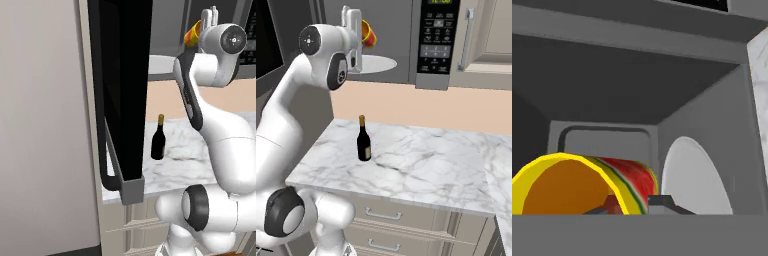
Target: Place the microwavable item in the microwave. Then, close the microwave door and press the start button.
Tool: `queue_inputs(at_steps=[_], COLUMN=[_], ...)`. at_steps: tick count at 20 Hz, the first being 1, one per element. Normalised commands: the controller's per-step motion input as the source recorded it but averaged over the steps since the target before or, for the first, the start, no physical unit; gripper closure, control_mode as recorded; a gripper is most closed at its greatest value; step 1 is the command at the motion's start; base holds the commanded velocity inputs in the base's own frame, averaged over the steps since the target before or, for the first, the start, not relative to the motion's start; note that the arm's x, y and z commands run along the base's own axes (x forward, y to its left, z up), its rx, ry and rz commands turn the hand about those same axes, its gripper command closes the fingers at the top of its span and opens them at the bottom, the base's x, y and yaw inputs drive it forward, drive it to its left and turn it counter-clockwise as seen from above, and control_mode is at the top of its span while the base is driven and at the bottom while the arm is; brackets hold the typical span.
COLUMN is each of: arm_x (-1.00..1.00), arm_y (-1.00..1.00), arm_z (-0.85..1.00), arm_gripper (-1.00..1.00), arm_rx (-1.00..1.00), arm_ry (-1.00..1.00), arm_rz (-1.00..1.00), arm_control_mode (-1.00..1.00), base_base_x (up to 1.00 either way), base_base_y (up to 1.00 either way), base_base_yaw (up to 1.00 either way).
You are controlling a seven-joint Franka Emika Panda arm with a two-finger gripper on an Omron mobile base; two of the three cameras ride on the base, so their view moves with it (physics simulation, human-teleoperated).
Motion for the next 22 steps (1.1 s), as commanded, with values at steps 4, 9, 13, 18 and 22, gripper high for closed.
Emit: queue_inputs(at_steps=[4, 9, 13, 18, 22], arm_x=[0.73, 0.54, 0.37, 0.35, 0.18], arm_y=[0.22, 0.27, 0.18, 0.18, 0.00], arm_z=[-0.08, -0.13, -0.06, -0.24, -0.09], arm_gripper=[1.00, 1.00, 1.00, 1.00, 1.00], arm_rx=[0.08, 0.03, 0.00, 0.00, 0.00], arm_ry=[0.07, 0.13, 0.18, 0.15, 0.21], arm_rz=[0.04, 0.22, 0.24, 0.17, 0.09], arm_control_mode=[-1.00, -1.00, -1.00, -1.00, -1.00], base_base_x=[0.00, 0.00, 0.00, 0.00, 0.00], base_base_y=[0.00, 0.00, 0.00, 0.00, 0.00], base_base_yaw=[0.00, 0.00, 0.00, 0.00, 0.00])
